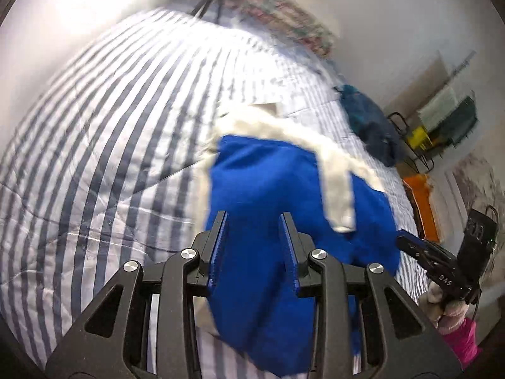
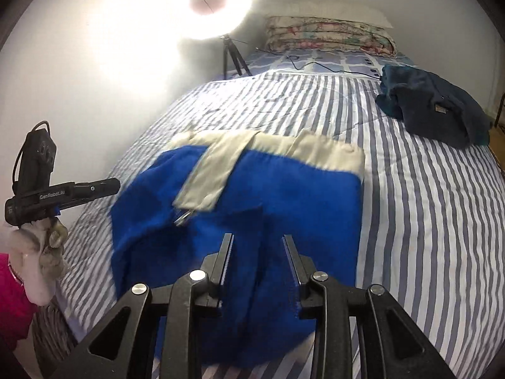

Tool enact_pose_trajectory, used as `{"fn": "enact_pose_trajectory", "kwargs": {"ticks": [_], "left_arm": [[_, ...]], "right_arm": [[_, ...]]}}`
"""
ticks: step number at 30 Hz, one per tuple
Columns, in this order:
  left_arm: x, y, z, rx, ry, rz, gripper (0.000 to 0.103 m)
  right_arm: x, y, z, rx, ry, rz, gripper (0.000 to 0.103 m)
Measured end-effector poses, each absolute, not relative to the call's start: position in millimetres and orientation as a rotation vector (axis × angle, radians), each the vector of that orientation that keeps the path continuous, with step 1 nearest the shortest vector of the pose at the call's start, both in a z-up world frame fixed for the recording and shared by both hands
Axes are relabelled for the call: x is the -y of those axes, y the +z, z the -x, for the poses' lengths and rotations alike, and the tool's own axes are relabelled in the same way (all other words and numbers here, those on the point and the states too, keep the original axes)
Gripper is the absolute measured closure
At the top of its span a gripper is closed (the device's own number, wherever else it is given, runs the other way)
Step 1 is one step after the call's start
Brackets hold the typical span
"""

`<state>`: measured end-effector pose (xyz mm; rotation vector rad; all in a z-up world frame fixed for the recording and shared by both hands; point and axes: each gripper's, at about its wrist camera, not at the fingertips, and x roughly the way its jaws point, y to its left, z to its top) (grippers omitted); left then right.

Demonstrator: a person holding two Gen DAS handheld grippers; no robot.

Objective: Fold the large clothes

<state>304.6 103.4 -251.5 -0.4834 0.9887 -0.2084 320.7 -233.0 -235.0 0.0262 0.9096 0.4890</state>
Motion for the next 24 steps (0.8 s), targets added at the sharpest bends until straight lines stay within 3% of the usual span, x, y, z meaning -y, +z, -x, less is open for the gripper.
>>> {"fn": "enact_pose_trajectory", "kwargs": {"ticks": [4,5,8,12,15,17,24], "left_arm": [[-106,-302,-300,-1.083,-0.206,0.475,0.07],[-109,-307,-295,-1.065,-0.207,0.475,0.064],[-125,-310,-290,-1.088,-0.247,0.565,0.064],[-144,-296,-284,-1.049,-0.267,0.603,0.064],[-166,-289,-289,-1.021,-0.288,0.707,0.046],[-180,-294,-298,-1.02,-0.305,0.809,0.043],[-203,-323,-323,-1.078,-0.376,1.022,0.041]], "right_arm": [[237,-257,-334,-0.982,0.528,-0.07,0.072],[237,-267,-335,-1.005,0.533,-0.055,0.073],[236,-284,-332,-1.051,0.538,-0.02,0.075],[259,-267,-325,-1.051,0.571,-0.128,0.073],[287,-257,-315,-0.981,0.544,-0.229,0.047],[309,-258,-312,-0.942,0.507,-0.316,0.035],[345,-292,-329,-1.002,0.514,-0.55,0.03]]}}
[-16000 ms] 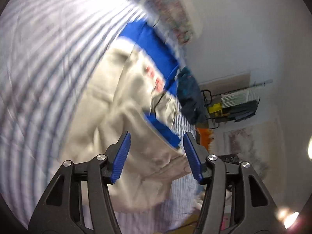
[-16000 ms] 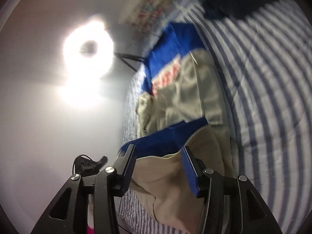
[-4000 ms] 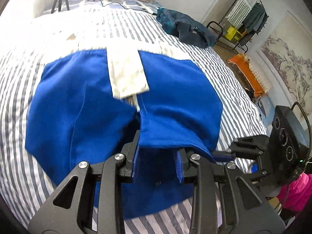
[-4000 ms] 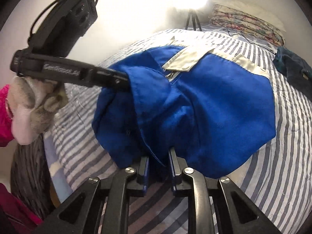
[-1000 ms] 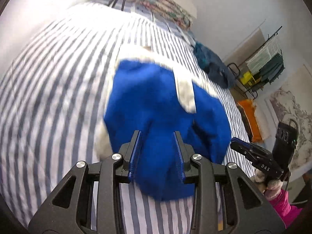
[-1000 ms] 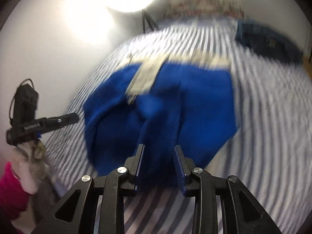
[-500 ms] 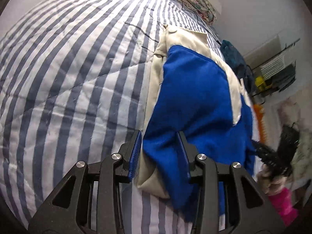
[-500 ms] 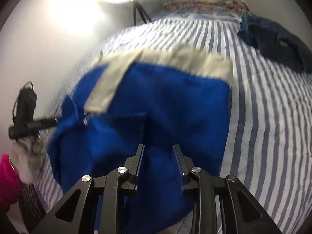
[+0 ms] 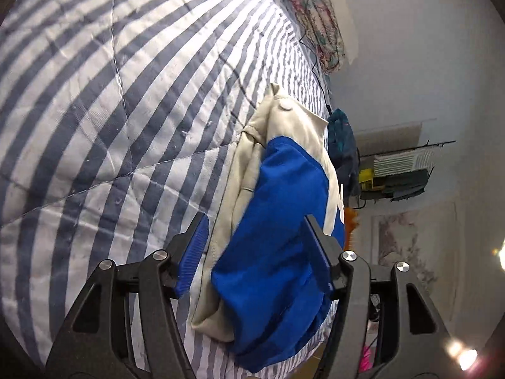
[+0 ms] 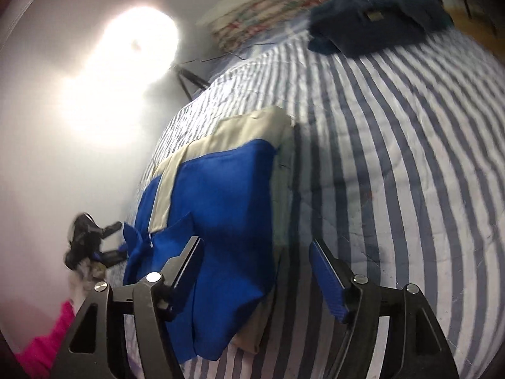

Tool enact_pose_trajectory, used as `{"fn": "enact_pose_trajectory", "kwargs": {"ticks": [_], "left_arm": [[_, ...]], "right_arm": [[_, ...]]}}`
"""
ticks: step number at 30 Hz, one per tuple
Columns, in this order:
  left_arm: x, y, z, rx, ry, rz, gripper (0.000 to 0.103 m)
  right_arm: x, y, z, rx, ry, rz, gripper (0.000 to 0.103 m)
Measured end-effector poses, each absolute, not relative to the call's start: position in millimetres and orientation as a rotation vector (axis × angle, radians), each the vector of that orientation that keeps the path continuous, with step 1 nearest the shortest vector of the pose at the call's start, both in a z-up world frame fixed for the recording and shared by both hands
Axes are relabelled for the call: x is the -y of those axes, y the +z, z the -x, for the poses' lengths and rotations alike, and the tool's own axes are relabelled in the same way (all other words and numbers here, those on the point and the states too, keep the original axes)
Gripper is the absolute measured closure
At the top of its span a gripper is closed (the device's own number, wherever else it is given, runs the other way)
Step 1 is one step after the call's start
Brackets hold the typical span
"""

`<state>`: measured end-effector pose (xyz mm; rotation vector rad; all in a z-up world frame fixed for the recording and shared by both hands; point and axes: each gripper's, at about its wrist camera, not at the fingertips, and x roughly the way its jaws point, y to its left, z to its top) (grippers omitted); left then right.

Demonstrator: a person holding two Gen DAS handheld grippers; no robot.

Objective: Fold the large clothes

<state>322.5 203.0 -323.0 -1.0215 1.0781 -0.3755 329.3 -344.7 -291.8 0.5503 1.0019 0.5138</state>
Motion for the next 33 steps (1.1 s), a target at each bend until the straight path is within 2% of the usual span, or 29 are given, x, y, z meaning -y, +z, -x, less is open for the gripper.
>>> {"fn": "enact_pose_trajectory", "kwargs": {"ticks": [5,10,12,16,17,19,22,24,25,27,29,32,33], "left_arm": [[-202,-344,-327,-1.107,-0.386,1.033,0.041],[-191,-344,-335,-1.103,-0.403,1.0,0.041],[-179,-342,-340,-1.115,-0.422,0.983,0.043],[-163,-333,-337,-1.117,-0.385,0.903,0.057],[-161,-332,-336,-1.117,-0.38,0.881,0.057],[-155,-325,-336,-1.113,-0.368,0.821,0.057],[-148,-322,-337,-1.1,-0.321,0.782,0.048],[-141,-320,-340,-1.082,-0.305,0.768,0.048],[-136,-317,-342,-1.075,-0.301,0.749,0.051],[-125,-308,-346,-1.065,-0.292,0.702,0.06],[-116,-296,-345,-1.044,-0.279,0.652,0.074],[-99,-272,-342,-1.002,-0.272,0.562,0.08],[-94,-266,-342,-0.993,-0.27,0.535,0.08]], "right_arm": [[342,-313,-341,-1.051,0.582,-0.638,0.031],[332,-330,-344,-1.067,0.619,-0.711,0.036],[325,-332,-347,-1.074,0.641,-0.737,0.044],[313,-332,-350,-1.084,0.629,-0.702,0.06],[313,-332,-351,-1.091,0.632,-0.697,0.061],[309,-329,-352,-1.098,0.632,-0.664,0.061],[299,-325,-358,-1.109,0.598,-0.615,0.05],[291,-321,-362,-1.108,0.582,-0.586,0.046],[285,-318,-363,-1.112,0.576,-0.548,0.045],[275,-312,-365,-1.109,0.568,-0.466,0.054],[268,-302,-365,-1.1,0.558,-0.397,0.069],[257,-279,-362,-1.063,0.552,-0.299,0.081],[253,-272,-361,-1.047,0.55,-0.261,0.082]]}}
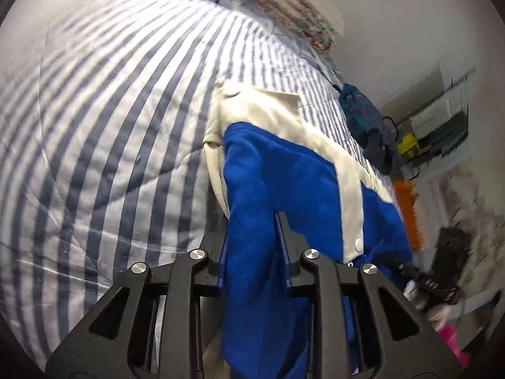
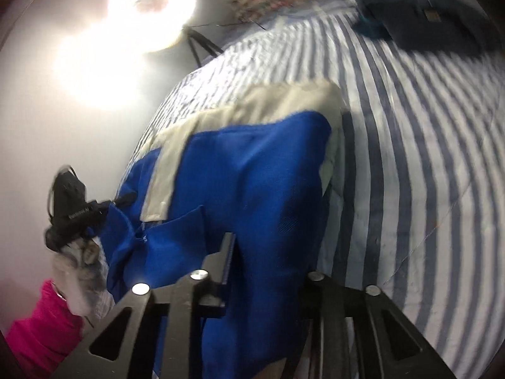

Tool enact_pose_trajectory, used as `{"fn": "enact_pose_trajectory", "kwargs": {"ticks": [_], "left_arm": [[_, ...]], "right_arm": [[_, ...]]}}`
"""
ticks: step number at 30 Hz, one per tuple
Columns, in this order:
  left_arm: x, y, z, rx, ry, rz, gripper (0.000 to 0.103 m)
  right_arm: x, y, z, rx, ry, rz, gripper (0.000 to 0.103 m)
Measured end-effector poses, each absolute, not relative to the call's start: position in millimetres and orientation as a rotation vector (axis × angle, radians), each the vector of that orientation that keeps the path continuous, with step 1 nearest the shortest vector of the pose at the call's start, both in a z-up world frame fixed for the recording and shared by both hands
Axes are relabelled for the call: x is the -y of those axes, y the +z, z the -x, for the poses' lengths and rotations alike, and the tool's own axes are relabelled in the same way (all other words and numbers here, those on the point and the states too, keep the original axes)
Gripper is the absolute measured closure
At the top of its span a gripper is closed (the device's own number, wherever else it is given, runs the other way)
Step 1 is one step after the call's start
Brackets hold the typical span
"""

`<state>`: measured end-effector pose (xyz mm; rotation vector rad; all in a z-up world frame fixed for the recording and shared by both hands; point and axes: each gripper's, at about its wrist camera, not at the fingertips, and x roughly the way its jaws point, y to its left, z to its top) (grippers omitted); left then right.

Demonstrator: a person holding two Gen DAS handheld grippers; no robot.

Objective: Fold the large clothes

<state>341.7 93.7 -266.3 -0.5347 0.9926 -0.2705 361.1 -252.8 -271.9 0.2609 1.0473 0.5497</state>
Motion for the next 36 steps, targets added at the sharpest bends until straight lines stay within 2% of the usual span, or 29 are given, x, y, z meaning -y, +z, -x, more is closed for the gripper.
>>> {"fn": "enact_pose_trajectory", "kwargs": {"ticks": [9,13,15,16,18,19,20,22,24,25,26,28,29,31,36], "left_arm": [[-50,-223,-343,-0.938,-0.359,0.491,0.083],[-49,-240,-350,-0.983,-0.331,0.492,0.082],[-59,-257,-352,-1.009,-0.299,0.527,0.079],[-63,-265,-352,-1.026,-0.289,0.549,0.074],[-71,-280,-353,-1.044,-0.269,0.582,0.059],[-73,-284,-354,-1.05,-0.26,0.59,0.047],[-74,-288,-356,-1.054,-0.262,0.604,0.043],[-73,-298,-362,-1.082,-0.308,0.666,0.043],[-69,-305,-365,-1.086,-0.33,0.707,0.052],[-64,-304,-365,-1.079,-0.34,0.698,0.065],[-60,-299,-364,-1.064,-0.334,0.667,0.071],[-51,-285,-362,-1.046,-0.327,0.625,0.077],[-47,-276,-361,-1.031,-0.338,0.628,0.08],[-39,-257,-362,-0.996,-0.378,0.624,0.081],[5,-216,-378,-0.943,-0.485,0.535,0.081]], "right_arm": [[238,-223,-350,-0.946,0.56,-0.066,0.087],[258,-226,-354,-0.995,0.558,-0.084,0.087],[266,-238,-355,-1.026,0.566,-0.126,0.087],[270,-248,-355,-1.04,0.568,-0.151,0.085],[279,-261,-352,-1.056,0.557,-0.188,0.073],[284,-271,-352,-1.071,0.537,-0.22,0.061],[290,-279,-352,-1.086,0.529,-0.259,0.05],[299,-297,-357,-1.117,0.552,-0.379,0.042],[303,-314,-360,-1.14,0.595,-0.517,0.043],[303,-318,-361,-1.134,0.6,-0.544,0.047],[301,-319,-362,-1.123,0.614,-0.55,0.058],[298,-312,-361,-1.102,0.627,-0.513,0.072],[295,-301,-359,-1.076,0.631,-0.449,0.077],[290,-284,-353,-1.038,0.63,-0.363,0.081],[293,-242,-353,-0.95,0.618,-0.211,0.083]]}}
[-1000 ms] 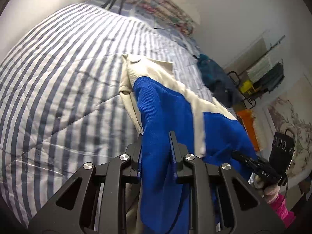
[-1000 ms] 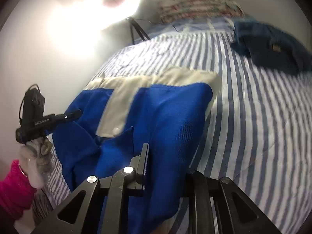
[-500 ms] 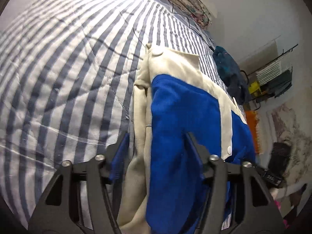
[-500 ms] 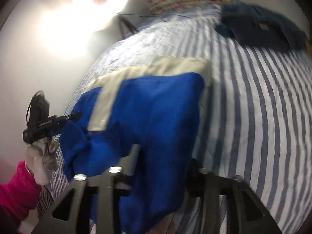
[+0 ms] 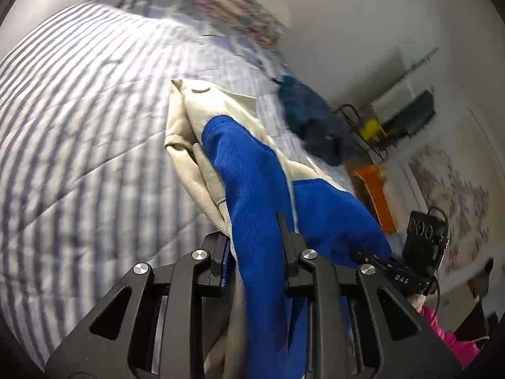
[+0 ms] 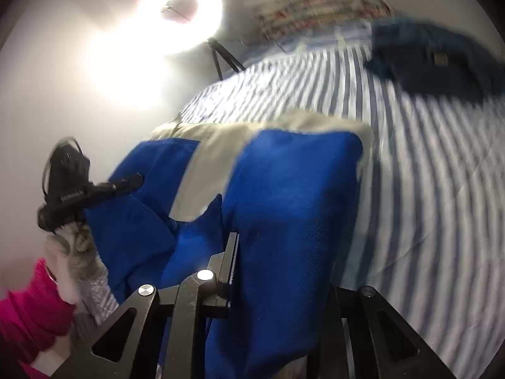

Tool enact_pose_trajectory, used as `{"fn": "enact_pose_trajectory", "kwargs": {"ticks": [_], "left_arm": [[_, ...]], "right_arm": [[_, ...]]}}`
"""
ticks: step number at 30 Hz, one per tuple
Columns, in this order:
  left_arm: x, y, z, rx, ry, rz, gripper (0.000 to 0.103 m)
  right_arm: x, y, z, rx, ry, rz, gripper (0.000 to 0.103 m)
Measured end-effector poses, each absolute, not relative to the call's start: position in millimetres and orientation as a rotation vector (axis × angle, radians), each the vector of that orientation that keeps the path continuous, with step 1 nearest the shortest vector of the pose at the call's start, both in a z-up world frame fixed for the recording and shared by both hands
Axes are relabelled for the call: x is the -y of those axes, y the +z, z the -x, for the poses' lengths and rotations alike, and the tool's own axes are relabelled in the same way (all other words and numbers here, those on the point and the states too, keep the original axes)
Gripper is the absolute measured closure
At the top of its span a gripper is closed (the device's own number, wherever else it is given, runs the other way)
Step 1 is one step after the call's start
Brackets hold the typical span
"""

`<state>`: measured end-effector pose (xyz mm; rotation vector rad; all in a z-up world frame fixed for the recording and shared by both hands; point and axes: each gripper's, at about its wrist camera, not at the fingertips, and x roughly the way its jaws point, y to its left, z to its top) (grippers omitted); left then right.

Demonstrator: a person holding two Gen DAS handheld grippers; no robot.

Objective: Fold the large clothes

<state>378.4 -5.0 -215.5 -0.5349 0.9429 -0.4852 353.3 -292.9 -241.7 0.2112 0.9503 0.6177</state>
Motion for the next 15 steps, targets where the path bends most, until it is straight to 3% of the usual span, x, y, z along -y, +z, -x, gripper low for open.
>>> {"fn": "enact_pose_trajectory", "kwargs": {"ticks": [15], "left_arm": [[151,-168,-512,-0.843,-0.697,0.474,0.081]], "right_arm": [[403,-153,-416,-0.77,0.372,-0.071,0.084]]}}
